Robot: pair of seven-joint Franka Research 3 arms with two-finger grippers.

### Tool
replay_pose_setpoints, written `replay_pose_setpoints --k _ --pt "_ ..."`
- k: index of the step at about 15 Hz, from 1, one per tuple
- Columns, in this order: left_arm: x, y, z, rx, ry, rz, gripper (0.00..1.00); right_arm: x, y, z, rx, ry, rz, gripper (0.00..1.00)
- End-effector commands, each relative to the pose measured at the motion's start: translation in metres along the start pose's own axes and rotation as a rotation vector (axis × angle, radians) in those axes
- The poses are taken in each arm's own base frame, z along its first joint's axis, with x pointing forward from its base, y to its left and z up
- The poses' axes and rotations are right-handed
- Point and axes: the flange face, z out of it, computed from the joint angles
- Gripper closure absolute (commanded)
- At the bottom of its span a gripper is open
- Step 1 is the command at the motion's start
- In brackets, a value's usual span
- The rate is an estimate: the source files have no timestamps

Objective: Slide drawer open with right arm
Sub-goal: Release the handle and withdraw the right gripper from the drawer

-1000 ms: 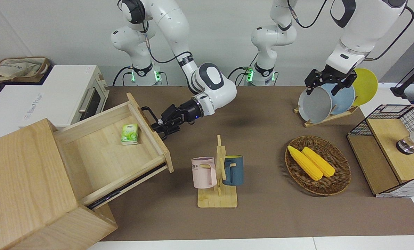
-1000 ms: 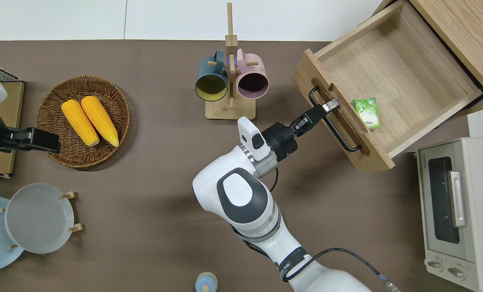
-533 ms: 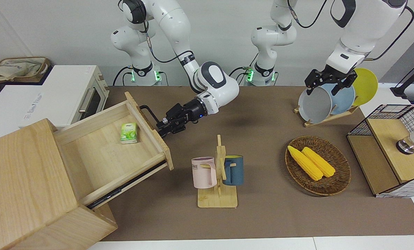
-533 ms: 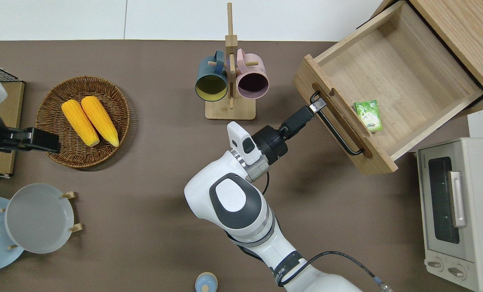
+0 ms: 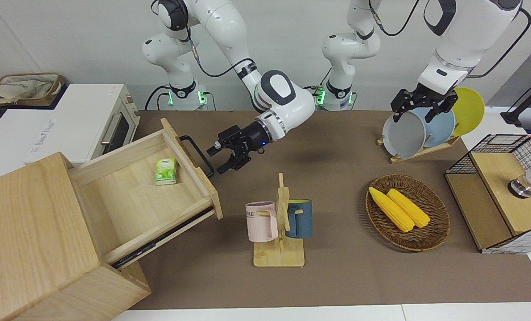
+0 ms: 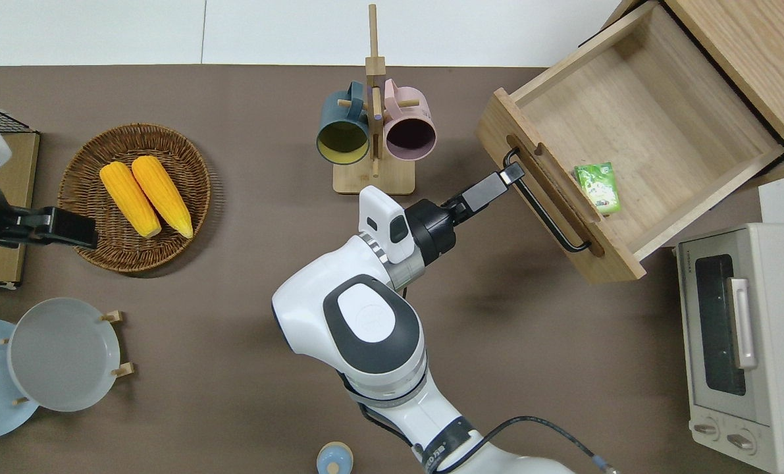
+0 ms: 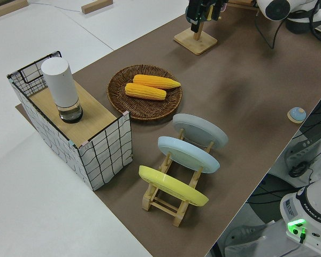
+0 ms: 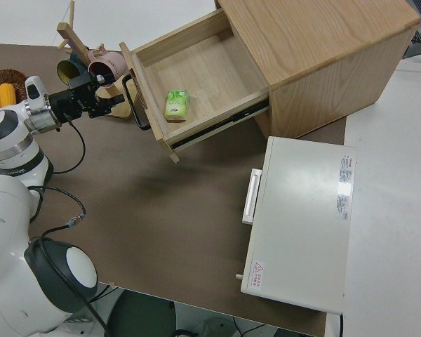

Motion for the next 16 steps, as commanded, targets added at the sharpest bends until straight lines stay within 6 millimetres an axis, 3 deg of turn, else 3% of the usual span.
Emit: replay_pose_setpoints --k 1,3,5,7,11,14,16 --pt "-0.003 0.002 -0.005 0.018 -0.006 -0.005 0.01 0.009 0.029 -0.027 0.187 -0.051 0.110 0.015" --pt "-0.003 0.002 -0.006 0.018 -0.004 -0.005 0.01 0.005 0.061 -0.034 0.307 -0.098 0.190 0.015" --pt "-0.003 0.002 -0.005 0.018 -0.006 -0.005 0.01 -0.006 0.101 -0.030 0.432 -0.158 0.253 0.015" --pt "-0.003 0.002 -0.005 0.018 -0.006 -0.005 0.01 -0.026 0.165 -0.011 0.573 -0.226 0.341 0.015" --pt "-0.003 0.002 -0.006 0.018 -0.004 -0.005 0.01 -0.069 0.261 0.044 0.828 -0.319 0.421 0.015" --pt "-0.003 0.002 -0.006 0.018 -0.004 -0.005 0.01 -0.094 0.296 0.094 0.956 -0.363 0.440 0.015" --pt "-0.003 0.002 -0.006 0.018 -0.004 -0.005 0.01 -0.109 0.308 0.132 1.038 -0.396 0.449 0.015"
